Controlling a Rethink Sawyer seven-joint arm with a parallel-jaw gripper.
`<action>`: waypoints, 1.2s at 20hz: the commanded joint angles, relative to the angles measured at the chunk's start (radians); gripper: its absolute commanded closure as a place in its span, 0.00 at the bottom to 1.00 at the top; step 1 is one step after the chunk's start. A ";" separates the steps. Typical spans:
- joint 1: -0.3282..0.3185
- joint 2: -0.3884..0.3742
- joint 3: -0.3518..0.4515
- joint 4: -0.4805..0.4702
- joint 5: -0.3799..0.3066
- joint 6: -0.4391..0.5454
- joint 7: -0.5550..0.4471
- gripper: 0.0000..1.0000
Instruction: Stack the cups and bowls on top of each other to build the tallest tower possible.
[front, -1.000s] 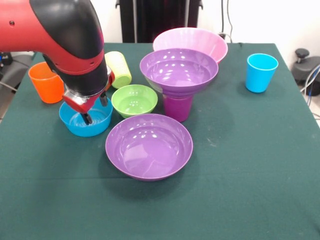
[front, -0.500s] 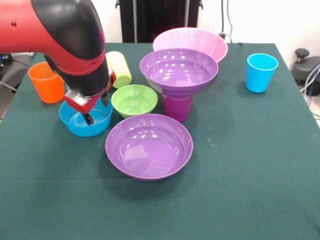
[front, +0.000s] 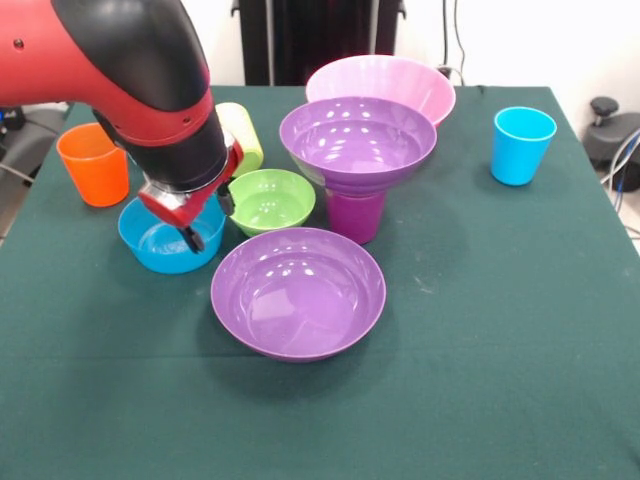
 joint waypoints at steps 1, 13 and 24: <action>0.002 0.002 0.040 0.067 0.014 -0.055 -0.291 0.00; 0.012 -0.013 0.032 0.047 -0.007 -0.025 -0.312 0.00; 0.008 -0.015 0.029 0.040 -0.008 -0.016 -0.318 0.00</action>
